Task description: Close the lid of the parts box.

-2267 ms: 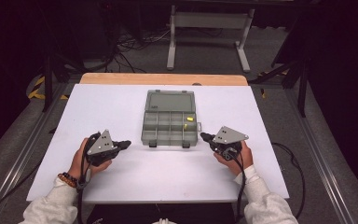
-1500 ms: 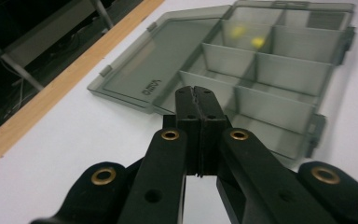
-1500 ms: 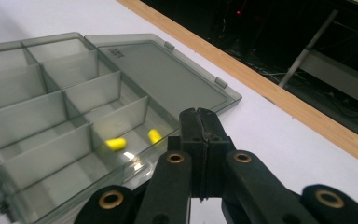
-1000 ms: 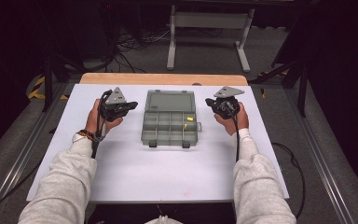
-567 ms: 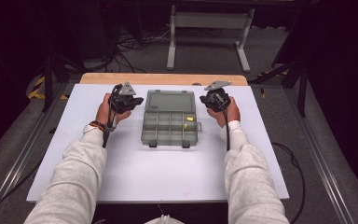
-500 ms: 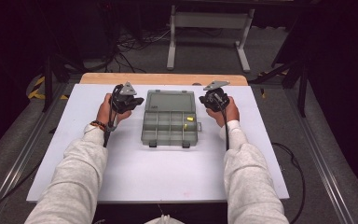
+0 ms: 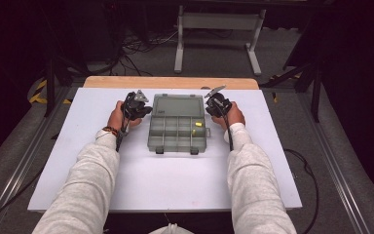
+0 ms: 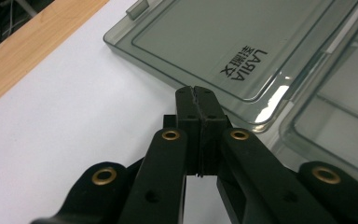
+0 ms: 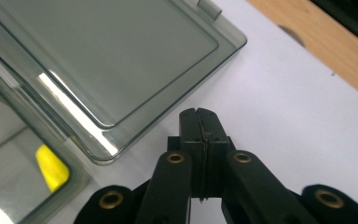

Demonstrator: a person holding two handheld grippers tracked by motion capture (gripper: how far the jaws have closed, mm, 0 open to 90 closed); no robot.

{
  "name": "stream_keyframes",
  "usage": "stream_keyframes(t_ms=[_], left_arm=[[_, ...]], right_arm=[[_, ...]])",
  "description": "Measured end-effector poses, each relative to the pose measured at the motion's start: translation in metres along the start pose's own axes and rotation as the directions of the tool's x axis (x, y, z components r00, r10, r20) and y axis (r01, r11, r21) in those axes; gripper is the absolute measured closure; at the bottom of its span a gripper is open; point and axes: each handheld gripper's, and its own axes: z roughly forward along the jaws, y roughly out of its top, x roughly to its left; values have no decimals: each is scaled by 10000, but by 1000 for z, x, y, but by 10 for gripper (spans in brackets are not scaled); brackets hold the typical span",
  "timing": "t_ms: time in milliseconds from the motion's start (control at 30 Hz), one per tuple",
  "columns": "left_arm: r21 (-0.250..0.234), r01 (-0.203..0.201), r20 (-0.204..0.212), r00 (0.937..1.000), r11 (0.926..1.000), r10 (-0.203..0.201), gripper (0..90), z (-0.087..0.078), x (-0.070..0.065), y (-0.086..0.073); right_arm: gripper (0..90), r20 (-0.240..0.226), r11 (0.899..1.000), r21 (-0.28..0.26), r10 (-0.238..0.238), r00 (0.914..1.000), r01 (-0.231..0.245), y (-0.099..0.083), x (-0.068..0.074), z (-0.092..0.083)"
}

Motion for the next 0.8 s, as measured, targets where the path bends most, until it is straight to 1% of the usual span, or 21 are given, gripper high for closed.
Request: stream_keyframes(t_ms=[67,100,133,233,267,300,333,367,500,600,633,667,767,800], left_arm=[[-49,108,46,9999,9999,-108,900,1,1,-2],[18,92,4,10000,10000,-92,900,2,2,-3],[206,53,95,9999,9998,-55,899,4,2,-4],[332,89,87,9999,9994,-91,900,7,1,-5],[309,108,92,9999,9995,-111,900,8,1,-6],[385,94,135,9999,9992,-100,899,9,1,-6],[364,105,142,9998,9993,-110,900,9,1,-6],[368,99,142,9998,9993,-104,899,9,1,-6],[403,37,109,9999,9992,-41,900,10,1,-5],[312,179,203,9996,9994,-185,900,10,2,-6],[252,229,175,9996,9994,-233,899,11,2,-7],[263,246,185,9995,9994,-251,899,11,2,-7],[275,191,121,9997,9994,-195,899,12,1,-5],[318,110,82,9999,9994,-113,899,12,1,-4]], right_arm=[[900,-23,10000,38,-25,10000,25,0,1,2],[900,-73,9999,117,-73,9999,74,0,1,3],[900,-205,9994,287,-168,9996,174,0,2,6],[900,-215,9989,381,-248,9995,256,0,3,8],[900,-236,9991,361,-234,9994,243,0,3,8],[900,-358,9992,327,-210,9991,221,-1,2,8],[900,-358,9992,327,-210,9991,221,-1,2,8],[900,-440,9990,351,-259,9987,274,-1,1,7],[900,-532,9987,397,-298,9981,319,-1,0,8],[900,-644,9987,364,-339,9973,363,-1,-1,8],[900,-697,9987,328,-379,9968,403,-1,-2,9],[900,-854,9991,220,-335,9958,355,-2,-5,9],[900,-929,9994,165,-294,9952,311,-2,-6,10],[900,-916,9993,192,-314,9953,333,-1,-6,11]])
